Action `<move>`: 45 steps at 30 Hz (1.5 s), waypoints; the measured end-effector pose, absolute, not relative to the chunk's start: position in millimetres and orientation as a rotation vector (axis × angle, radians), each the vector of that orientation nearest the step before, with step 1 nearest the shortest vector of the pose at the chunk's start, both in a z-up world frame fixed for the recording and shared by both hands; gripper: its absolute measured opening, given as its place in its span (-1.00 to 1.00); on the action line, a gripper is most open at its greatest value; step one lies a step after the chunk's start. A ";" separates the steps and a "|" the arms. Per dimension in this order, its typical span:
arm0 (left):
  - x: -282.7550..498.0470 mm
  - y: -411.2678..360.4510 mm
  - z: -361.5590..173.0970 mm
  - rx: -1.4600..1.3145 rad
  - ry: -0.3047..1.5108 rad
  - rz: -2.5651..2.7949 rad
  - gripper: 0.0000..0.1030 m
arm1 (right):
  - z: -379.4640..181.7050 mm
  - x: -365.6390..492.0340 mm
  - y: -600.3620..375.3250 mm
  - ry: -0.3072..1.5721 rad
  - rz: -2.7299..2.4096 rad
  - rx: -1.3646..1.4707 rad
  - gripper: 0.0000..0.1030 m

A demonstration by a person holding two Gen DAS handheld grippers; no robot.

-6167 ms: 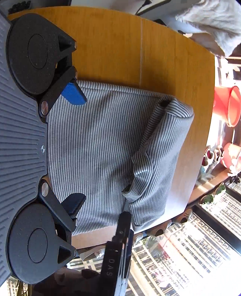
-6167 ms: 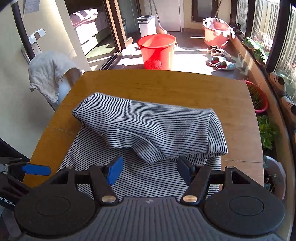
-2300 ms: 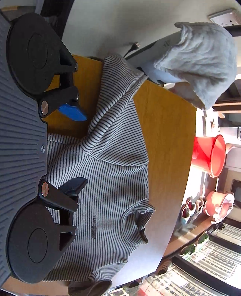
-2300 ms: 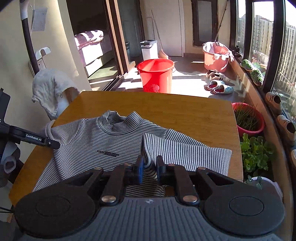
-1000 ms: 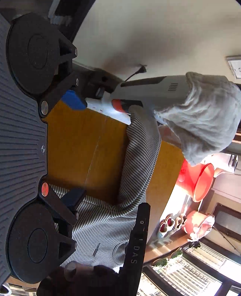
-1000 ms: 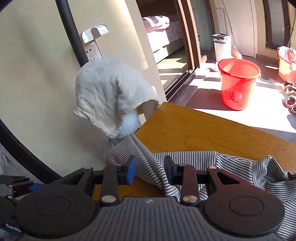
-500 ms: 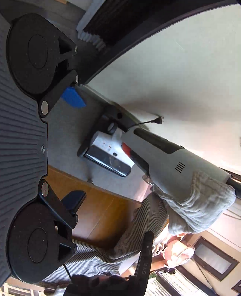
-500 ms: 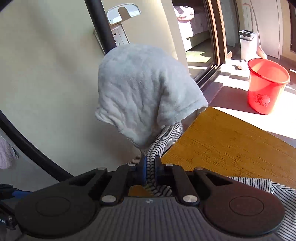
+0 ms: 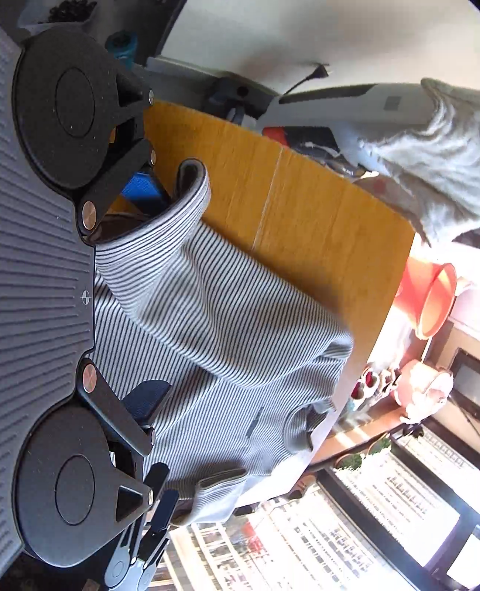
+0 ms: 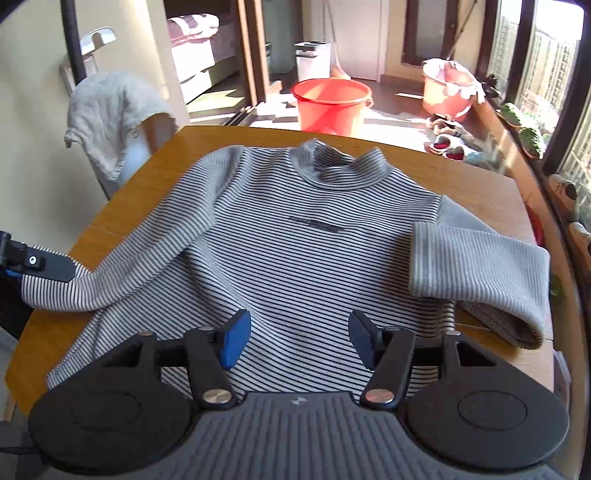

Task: Fold clothes

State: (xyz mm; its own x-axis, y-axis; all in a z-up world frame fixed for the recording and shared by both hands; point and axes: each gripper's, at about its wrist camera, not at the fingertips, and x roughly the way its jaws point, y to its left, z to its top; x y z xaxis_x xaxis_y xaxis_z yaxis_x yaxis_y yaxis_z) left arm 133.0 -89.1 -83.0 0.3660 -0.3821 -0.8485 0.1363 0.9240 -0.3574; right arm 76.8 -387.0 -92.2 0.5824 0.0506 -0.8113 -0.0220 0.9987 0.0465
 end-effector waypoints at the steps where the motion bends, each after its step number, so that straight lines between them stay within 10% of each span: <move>1: 131.0 -103.1 -89.2 -0.222 1.148 -0.363 0.92 | -99.8 71.4 -400.7 0.957 0.004 0.062 0.13; 6: 120.4 -145.5 -118.7 -0.136 1.017 -0.439 0.92 | -141.8 56.1 -430.5 0.906 0.016 0.097 -0.35; 35: 71.1 -136.0 -127.0 -0.190 0.757 -0.386 1.00 | -156.9 70.3 -430.0 0.562 -0.080 0.126 -0.33; 39: 21.6 -128.0 -107.4 -0.110 0.638 -0.387 1.00 | -135.4 -0.6 -408.7 0.477 -0.054 0.113 1.00; 45: -32.6 -143.7 -113.3 0.034 0.583 -0.336 1.00 | -129.2 -86.3 -381.1 0.457 -0.058 0.166 1.00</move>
State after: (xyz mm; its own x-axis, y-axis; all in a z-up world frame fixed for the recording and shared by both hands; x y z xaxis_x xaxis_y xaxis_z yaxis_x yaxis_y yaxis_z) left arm -32.6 -143.7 -113.3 0.7818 -0.3017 -0.5457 0.3208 0.9451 -0.0630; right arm -86.3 -381.1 -129.2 0.8960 -0.0182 -0.4437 0.0926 0.9848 0.1468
